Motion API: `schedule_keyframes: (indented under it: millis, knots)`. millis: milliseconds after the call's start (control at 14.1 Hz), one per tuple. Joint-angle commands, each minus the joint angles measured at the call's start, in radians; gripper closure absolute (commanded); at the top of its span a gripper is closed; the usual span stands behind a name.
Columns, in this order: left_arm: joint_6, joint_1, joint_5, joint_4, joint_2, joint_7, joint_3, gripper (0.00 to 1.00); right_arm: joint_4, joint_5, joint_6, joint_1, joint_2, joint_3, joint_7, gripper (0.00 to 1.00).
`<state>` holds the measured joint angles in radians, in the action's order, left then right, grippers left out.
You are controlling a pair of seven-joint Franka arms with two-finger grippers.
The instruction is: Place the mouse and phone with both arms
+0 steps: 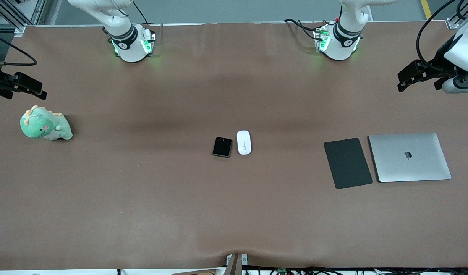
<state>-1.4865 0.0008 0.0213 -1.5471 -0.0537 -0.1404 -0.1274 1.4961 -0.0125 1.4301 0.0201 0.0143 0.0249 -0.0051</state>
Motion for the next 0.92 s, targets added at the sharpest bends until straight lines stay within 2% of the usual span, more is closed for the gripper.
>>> schedule_keyframes:
  millis: [0,851]
  knots:
    - [0.028,0.008,-0.009,0.018,-0.002,0.001,-0.004,0.00,-0.011,-0.001,-0.014,0.018,-0.005,-0.013,0.007,0.00]
    - [0.028,0.008,-0.007,0.038,0.014,-0.001,-0.004,0.00,-0.040,-0.010,-0.014,0.008,-0.007,-0.023,0.005,0.00]
